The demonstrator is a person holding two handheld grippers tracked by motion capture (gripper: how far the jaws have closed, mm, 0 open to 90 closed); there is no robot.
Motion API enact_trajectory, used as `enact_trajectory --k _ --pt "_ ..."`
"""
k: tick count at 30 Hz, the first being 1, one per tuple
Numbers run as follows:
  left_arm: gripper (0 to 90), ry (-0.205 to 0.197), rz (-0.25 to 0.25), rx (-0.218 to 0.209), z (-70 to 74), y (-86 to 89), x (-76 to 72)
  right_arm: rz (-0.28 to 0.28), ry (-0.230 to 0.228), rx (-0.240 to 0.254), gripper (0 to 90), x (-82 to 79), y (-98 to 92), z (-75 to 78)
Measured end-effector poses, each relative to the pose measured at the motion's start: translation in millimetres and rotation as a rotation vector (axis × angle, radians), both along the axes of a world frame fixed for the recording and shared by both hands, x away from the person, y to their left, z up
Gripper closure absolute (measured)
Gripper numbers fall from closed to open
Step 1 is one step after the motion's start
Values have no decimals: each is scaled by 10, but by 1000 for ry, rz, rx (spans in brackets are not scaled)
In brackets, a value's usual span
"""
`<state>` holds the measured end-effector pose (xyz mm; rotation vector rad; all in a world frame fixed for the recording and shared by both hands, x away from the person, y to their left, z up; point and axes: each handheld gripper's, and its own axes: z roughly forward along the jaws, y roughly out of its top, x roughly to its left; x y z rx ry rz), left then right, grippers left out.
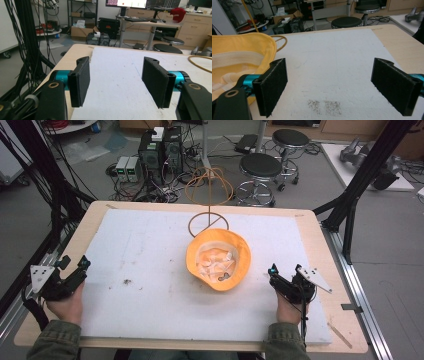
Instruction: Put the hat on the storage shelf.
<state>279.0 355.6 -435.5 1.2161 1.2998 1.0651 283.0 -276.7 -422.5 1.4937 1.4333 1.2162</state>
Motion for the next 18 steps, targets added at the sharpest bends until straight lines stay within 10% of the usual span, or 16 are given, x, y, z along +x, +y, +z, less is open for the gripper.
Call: enact_trajectory --k 18 --pt "397 19 -12 3 -24 8 19 10 17 19 127 48 -10 -26"
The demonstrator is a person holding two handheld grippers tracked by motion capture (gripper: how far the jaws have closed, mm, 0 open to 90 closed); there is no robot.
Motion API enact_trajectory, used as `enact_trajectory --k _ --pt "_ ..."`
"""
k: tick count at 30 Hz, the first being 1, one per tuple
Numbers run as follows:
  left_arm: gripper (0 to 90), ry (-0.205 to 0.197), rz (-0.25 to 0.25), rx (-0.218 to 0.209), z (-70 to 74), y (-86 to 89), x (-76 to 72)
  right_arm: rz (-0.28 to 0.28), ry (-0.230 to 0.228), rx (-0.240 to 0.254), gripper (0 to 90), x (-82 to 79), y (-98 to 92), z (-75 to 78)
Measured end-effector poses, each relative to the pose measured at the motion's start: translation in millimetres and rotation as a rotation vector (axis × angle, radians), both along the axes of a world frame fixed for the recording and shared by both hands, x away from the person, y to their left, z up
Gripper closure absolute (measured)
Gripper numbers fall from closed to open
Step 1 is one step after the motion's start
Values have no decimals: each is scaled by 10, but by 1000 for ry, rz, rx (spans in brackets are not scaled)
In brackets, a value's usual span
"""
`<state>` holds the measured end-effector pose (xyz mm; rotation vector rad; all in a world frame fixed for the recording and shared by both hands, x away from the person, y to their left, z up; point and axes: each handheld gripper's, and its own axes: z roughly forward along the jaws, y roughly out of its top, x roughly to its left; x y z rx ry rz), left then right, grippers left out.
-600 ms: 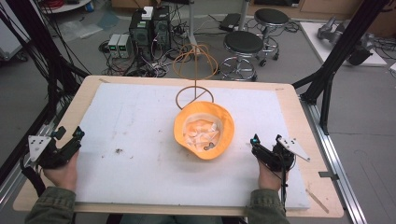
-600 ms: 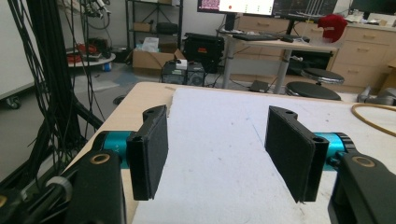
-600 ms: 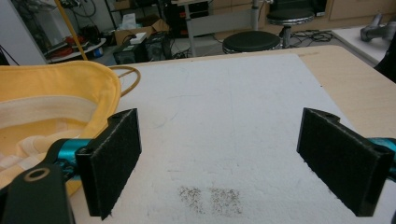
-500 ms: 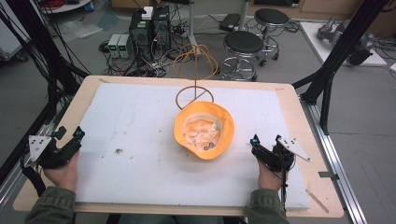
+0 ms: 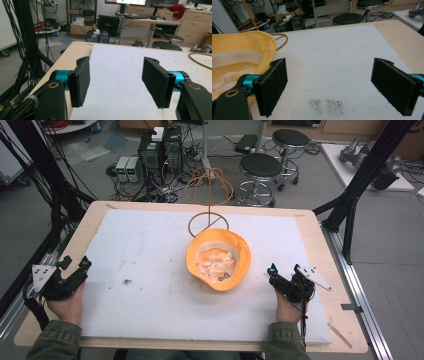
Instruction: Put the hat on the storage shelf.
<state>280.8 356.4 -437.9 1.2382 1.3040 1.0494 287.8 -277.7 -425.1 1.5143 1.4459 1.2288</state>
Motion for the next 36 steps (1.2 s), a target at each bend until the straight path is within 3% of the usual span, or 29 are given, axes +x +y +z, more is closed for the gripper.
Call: enact_trajectory --k 8,14,19,30,36 --pt "397 2 -7 -4 -1 -5 7 8 -12 -2 128 -25 26 17" --pt "397 5 -5 -6 -8 -5 23 33 -61 29 145 -3 42 69" --pt "397 7 -5 -7 -7 -2 20 67 -70 53 144 56 95 154" --pt "397 8 -3 -4 -10 2 26 205 -51 -70 144 218 467 274" --pt "397 10 -2 -4 -9 -1 23 228 -36 -81 144 266 544 299"
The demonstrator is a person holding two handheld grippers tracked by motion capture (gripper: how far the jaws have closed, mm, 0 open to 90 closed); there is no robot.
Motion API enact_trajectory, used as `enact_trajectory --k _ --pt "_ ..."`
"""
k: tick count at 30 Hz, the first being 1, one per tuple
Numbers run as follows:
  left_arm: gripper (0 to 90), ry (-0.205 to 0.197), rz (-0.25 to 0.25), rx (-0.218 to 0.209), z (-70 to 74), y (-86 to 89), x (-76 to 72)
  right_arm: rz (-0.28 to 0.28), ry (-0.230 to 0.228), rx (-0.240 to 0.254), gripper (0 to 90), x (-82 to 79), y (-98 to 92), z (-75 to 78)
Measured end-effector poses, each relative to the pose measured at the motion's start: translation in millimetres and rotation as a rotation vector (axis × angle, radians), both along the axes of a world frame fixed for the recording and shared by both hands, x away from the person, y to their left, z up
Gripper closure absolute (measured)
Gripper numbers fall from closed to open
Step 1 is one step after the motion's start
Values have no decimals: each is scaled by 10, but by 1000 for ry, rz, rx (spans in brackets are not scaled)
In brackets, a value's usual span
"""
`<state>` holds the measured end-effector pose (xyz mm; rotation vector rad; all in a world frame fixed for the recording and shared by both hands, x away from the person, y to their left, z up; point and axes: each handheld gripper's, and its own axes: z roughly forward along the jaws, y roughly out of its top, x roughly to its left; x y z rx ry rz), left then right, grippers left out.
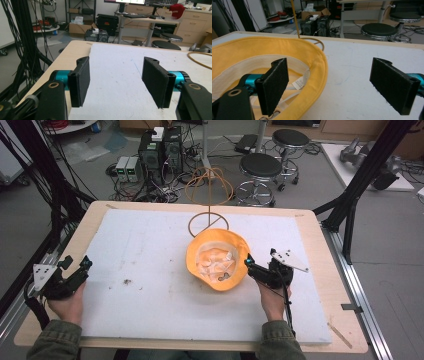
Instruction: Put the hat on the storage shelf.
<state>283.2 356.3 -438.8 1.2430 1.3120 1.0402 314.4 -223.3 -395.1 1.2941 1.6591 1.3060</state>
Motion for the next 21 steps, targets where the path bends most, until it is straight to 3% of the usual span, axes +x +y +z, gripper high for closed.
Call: enact_trajectory --k 7,13,21 --pt "397 -2 0 7 1 -4 -2 57 34 -15 145 119 90 36" --pt "397 -2 -3 12 2 -10 -5 46 106 -8 144 290 152 31" --pt "397 -2 -4 9 -2 -12 2 36 125 16 144 420 127 -14"
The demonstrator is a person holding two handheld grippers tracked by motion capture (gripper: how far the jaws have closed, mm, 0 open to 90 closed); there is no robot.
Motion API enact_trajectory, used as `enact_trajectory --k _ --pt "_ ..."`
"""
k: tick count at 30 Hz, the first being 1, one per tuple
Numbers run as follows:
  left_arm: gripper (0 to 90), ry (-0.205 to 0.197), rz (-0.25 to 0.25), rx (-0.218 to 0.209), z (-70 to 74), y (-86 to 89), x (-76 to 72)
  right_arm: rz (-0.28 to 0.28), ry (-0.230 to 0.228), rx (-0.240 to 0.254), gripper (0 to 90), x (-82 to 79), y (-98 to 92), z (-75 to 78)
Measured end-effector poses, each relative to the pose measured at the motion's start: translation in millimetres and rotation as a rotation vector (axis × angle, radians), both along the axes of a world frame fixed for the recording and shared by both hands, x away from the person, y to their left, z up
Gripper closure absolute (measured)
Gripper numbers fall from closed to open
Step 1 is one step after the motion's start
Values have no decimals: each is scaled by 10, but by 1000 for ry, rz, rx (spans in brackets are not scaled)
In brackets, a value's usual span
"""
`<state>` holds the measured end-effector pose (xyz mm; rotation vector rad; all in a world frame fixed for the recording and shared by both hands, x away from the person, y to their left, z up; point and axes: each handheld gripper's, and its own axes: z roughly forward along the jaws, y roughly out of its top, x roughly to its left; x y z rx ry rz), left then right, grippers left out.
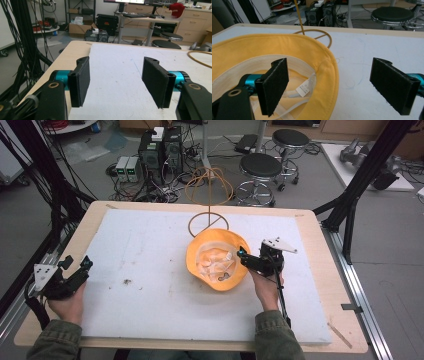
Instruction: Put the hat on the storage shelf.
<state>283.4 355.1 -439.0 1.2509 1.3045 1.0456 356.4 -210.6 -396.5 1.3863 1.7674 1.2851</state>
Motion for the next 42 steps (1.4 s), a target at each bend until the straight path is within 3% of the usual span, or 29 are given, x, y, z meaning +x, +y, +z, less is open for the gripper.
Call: enact_trajectory --k 8,11,17,20,21,24,25,26,27,29,32,36,42 --pt "397 -3 1 1 0 -3 3 -9 82 31 144 140 -33 -121" --pt "397 -3 1 -2 -1 -3 6 -10 147 49 153 189 -47 -181" --pt "397 -2 0 -4 0 -4 8 -3 208 47 196 213 -19 -234" --pt "397 -2 -1 -4 -1 -1 11 2 236 44 266 226 -2 -261" --pt "397 -1 -1 -3 -2 0 11 19 257 61 379 228 -1 -272" --pt "397 0 -1 -4 -3 0 13 49 276 98 550 230 1 -282" --pt "397 0 -2 -5 -4 0 14 49 276 98 550 230 1 -282" --pt "397 1 -3 -5 -5 0 15 56 274 118 679 221 4 -275" --pt "397 3 -3 -6 -5 -1 16 56 274 118 679 221 4 -275" --pt "397 3 -4 -8 -8 0 19 30 250 128 822 191 4 -247" --pt "397 5 -1 -10 -9 7 24 20 238 128 843 178 14 -239" --pt "397 6 1 -11 -8 13 22 14 194 46 847 147 90 -226" --pt "397 12 3 -13 -12 21 29 23 182 40 848 126 83 -228"
